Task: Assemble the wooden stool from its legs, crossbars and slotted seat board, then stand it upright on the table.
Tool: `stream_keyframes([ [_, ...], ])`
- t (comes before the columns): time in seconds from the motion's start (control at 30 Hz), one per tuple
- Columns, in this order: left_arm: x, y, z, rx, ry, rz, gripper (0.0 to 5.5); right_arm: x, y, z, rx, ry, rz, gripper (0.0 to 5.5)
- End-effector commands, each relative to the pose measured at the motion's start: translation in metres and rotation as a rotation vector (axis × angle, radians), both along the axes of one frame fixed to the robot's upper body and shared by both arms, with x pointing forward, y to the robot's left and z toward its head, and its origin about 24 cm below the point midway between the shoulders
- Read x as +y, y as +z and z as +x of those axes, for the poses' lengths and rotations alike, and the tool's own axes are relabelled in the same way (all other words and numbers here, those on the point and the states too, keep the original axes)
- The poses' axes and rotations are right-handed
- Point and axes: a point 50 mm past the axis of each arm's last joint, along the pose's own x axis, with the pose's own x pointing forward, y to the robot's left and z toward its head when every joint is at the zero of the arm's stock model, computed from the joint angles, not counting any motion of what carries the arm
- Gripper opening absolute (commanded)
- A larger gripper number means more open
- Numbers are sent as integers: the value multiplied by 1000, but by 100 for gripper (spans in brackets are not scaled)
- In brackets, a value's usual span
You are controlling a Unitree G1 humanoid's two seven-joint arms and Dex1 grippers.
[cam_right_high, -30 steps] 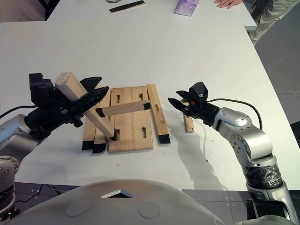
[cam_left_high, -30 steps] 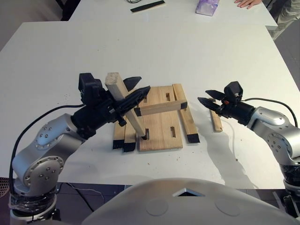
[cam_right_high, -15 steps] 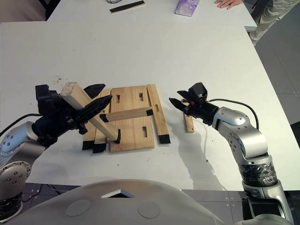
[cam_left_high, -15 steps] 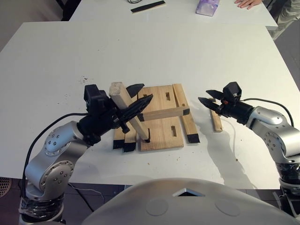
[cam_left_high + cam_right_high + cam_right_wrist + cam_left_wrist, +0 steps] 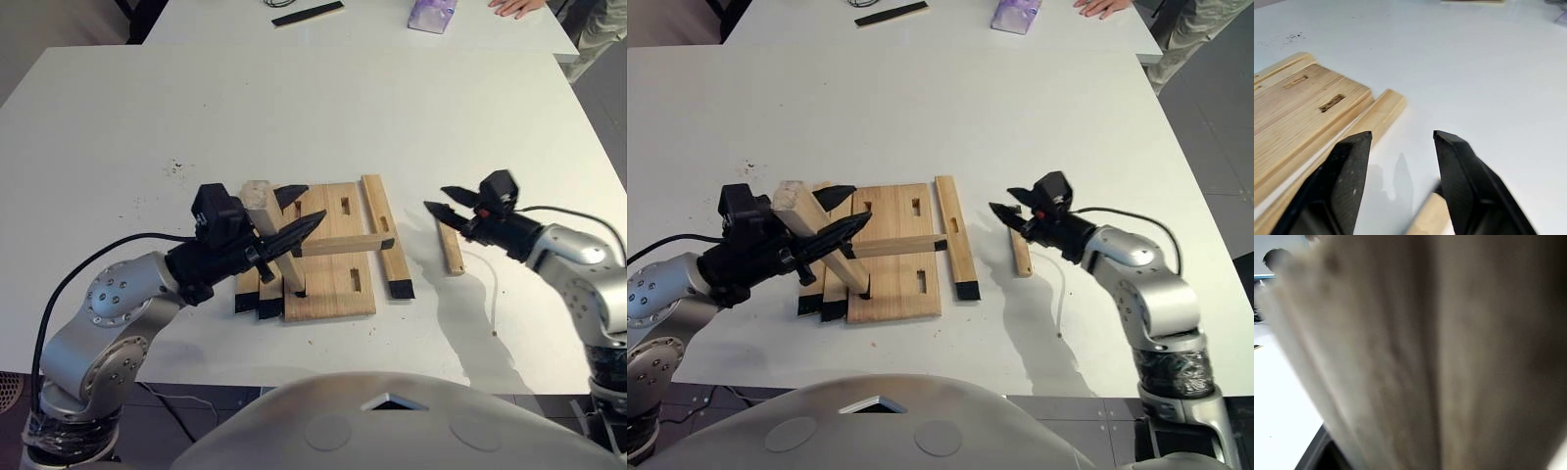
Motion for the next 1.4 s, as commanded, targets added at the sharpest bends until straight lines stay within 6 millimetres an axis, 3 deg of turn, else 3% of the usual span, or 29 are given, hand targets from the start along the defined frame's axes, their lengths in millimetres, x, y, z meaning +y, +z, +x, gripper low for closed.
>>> stream_keyframes([
  [0.03, -2, -14, -2, 44, 12, 79, 191, 6, 2, -2, 5, 3, 12, 231],
  [0.3, 10, -41, -10, -1, 30, 112, 191, 25, -20, -3, 3, -43, 23, 231],
  [0.77, 27, -85, -33, -12, -20, 196, 191, 13, -24, 11, -26, -100, 48, 231],
  [1.0, 23, -98, -14, 25, -24, 213, 191, 15, -24, 19, -32, -80, 45, 231],
  [1.4, 19, -84, 35, 143, -91, 286, 191, 27, -28, 26, -45, -73, 49, 231],
])
